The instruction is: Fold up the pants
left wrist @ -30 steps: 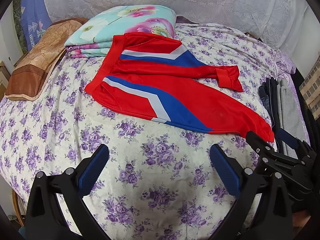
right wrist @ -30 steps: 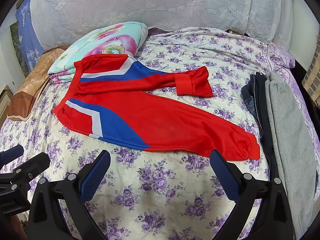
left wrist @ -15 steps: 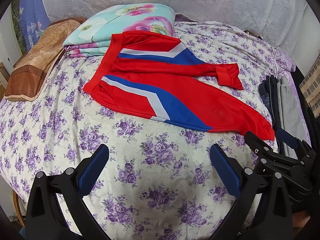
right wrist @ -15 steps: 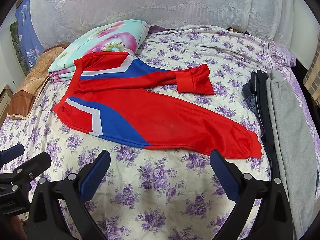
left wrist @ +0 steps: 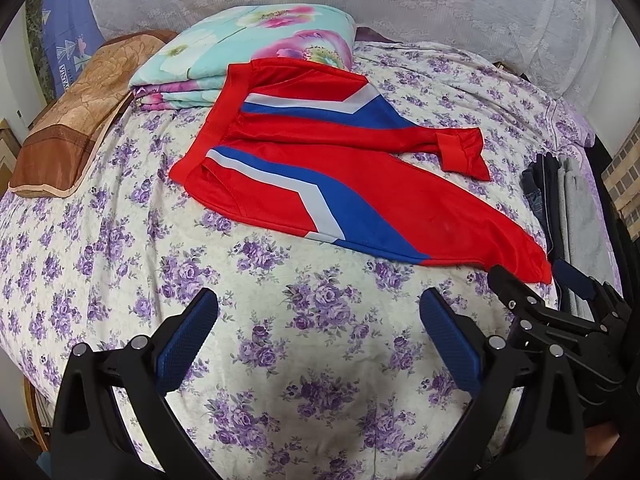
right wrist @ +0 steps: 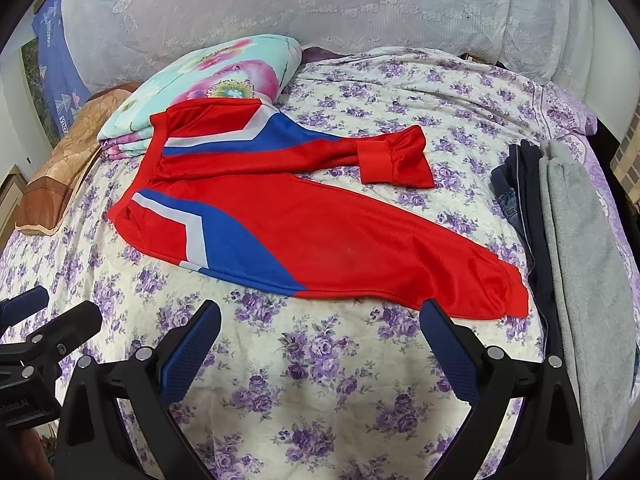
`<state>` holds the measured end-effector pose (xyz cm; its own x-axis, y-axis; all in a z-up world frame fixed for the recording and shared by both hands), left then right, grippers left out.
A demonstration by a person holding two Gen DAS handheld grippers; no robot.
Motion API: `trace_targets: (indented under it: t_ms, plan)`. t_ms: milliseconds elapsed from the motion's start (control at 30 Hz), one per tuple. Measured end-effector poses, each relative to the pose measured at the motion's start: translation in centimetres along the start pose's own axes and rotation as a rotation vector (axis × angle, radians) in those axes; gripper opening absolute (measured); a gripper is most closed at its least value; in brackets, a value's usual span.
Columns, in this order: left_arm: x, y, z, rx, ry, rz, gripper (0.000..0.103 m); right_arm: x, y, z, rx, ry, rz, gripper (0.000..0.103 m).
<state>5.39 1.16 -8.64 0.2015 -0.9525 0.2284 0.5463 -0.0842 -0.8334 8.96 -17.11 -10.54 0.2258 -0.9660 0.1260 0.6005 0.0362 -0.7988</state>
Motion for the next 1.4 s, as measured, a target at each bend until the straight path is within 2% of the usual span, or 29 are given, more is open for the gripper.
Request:
trace_targets:
  t_ms: [267, 400, 500, 600, 667, 800, 933, 1033, 1067, 1100, 1133, 1167, 1233, 1267, 1333, 1400]
  plan:
    - [-0.2, 1.4, 0.1, -0.028, -0.003, -0.002, 0.098, 0.5, 1.2, -0.5, -0.032, 0.005, -0.008, 0.100]
    - [-1.6, 3.0, 0.7, -0.040, -0.008, -0.015, 0.098, 1.4, 2.5, -1.0, -0.067, 0.020, -0.024, 0.100]
    - [-5.8, 4.6, 2.4, -0.020, -0.062, 0.056, 0.098, 2.3, 3.4, -1.5, -0.092, 0.036, -0.040, 0.100]
    - [-11.9, 6.8, 4.8, -0.004, -0.126, 0.193, 0.098, 3.6, 4.6, -2.1, -0.126, 0.070, -0.055, 0.100]
    - [-15.5, 9.0, 6.7, -0.025, -0.131, 0.267, 0.098, 4.4, 5.3, -2.6, -0.144, 0.089, -0.063, 0.100]
    - [-19.8, 13.6, 9.7, -0.092, -0.171, 0.316, 0.099, 6.2, 6.4, -3.3, -0.179, 0.139, -0.083, 0.100]
    - [-20.8, 17.3, 11.8, -0.115, -0.153, 0.346, 0.099, 7.8, 7.2, -3.8, -0.206, 0.189, -0.102, 0.100]
    - [-20.7, 19.6, 12.0, -0.147, -0.102, 0.354, 0.098, 8.5, 7.7, -4.1, -0.227, 0.214, -0.109, 0.100]
    - [-20.6, 19.5, 12.1, -0.126, -0.111, 0.340, 0.094, 8.5, 7.8, -4.2, -0.232, 0.218, -0.108, 0.100]
    - [-19.9, 19.4, 12.1, -0.109, -0.115, 0.281, 0.072, 8.5, 8.0, -4.2, -0.236, 0.220, -0.106, 0.100]
    - [-19.4, 19.1, 12.1, -0.106, -0.100, 0.270, 0.052, 8.5, 8.2, -4.2, -0.241, 0.221, -0.102, 0.100]
    - [-18.7, 18.7, 12.1, -0.102, -0.061, 0.276, 0.045, 8.6, 8.5, -4.2, -0.251, 0.222, -0.093, 0.100]
    - [-17.0, 17.2, 12.1, -0.087, 0.032, 0.337, 0.038, 9.0, 9.3, -4.2, -0.271, 0.237, -0.086, 0.100]
    - [-16.2, 16.4, 12.0, -0.074, 0.038, 0.330, 0.038, 9.8, 9.8, -4.1, -0.267, 0.250, -0.108, 0.100]
    - [-14.9, 14.4, 11.5, -0.044, -0.002, 0.256, 0.036, 11.5, 10.6, -3.7, -0.246, 0.263, -0.169, 0.100]
    - [-14.5, 12.4, 10.9, -0.020, -0.031, 0.226, 0.036, 14.4, 11.9, -4.2, -0.280, 0.311, -0.233, 0.100]
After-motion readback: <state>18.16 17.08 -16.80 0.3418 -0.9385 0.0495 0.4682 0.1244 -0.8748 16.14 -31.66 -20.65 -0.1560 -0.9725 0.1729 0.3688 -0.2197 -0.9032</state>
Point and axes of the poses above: each gripper's, at about its wrist camera, not at the fingertips, and y roughly the way its jaws point, x to its right, z to its top, the point moved 9 cm from there along y, roughly the way its jaws point, and after that the axes turned 9 degrees about -z, right-handed, at the moved point
